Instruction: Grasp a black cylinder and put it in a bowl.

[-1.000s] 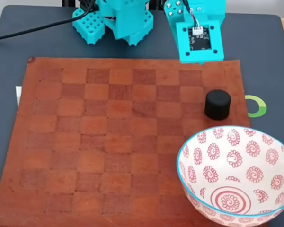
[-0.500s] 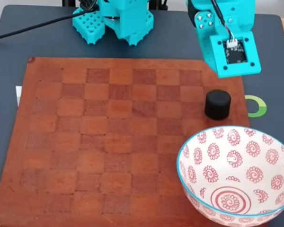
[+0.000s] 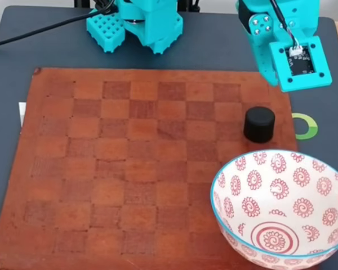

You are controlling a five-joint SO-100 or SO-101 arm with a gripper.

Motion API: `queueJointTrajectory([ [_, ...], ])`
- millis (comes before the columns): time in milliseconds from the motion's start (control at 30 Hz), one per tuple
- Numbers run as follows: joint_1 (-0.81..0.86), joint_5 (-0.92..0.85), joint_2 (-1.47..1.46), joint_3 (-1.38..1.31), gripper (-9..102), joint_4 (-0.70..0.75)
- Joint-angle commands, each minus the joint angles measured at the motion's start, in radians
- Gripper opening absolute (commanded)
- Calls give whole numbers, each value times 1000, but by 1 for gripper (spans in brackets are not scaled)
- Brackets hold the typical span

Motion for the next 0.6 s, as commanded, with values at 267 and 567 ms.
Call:
queueJointTrajectory([
  [267, -11, -5, -101, -8, 22, -133],
  [567, -26, -6, -160, -6, 27, -161],
])
